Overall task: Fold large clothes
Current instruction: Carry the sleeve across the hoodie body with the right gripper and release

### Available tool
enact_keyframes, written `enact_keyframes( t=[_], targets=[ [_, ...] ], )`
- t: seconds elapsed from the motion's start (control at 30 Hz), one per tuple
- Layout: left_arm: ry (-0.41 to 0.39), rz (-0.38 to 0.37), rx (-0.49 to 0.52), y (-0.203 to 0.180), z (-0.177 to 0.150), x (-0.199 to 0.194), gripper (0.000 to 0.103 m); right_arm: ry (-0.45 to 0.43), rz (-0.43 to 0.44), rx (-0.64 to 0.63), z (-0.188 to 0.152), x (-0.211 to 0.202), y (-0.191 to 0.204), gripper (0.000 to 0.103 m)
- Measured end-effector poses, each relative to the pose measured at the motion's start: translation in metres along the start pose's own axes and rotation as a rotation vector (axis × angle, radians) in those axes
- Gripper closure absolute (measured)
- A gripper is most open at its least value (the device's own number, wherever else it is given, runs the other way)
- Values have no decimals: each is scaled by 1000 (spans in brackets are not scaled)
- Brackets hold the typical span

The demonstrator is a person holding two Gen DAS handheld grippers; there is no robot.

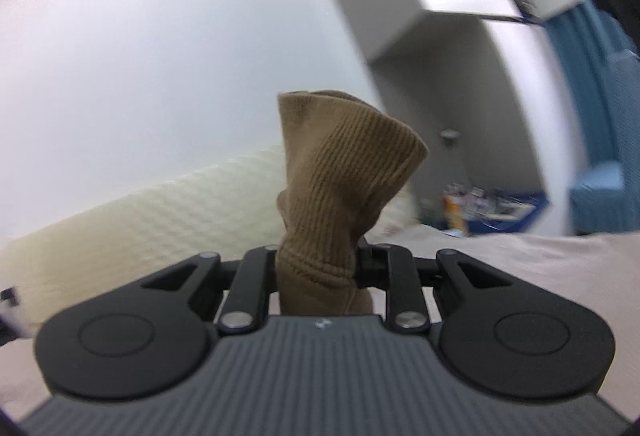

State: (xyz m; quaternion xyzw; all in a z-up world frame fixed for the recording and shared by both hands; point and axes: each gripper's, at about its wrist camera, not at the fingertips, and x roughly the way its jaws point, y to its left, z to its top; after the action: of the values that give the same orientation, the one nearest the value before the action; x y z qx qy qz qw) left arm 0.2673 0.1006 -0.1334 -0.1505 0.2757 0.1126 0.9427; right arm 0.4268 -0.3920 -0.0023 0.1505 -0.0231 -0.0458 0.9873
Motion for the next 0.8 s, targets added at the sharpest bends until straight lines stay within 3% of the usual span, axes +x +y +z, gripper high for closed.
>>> enact_keyframes(
  t=[0.13,0.2,0.3,0.43,0.63,0.8],
  targets=[
    [-41,29,52,14,4,-12,22,-11,114,-100,7,-28,74,79],
    [-29,53,-7,29,7,-15,22,-12,170,-140,10,-39,112,79],
    [-20,-5,-124,54,12,-23,22,-10,257,-153,12,-56,159,79],
    [-59,14,-148,75,16,-37,22,17,367,-157,1,-75,215,79],
    [-113,15,-273,121,20,-48,22,65,521,-274,-48,-116,296,79],
    [-156,11,-333,153,18,-57,22,163,656,-384,-119,-155,351,79]
  ],
)
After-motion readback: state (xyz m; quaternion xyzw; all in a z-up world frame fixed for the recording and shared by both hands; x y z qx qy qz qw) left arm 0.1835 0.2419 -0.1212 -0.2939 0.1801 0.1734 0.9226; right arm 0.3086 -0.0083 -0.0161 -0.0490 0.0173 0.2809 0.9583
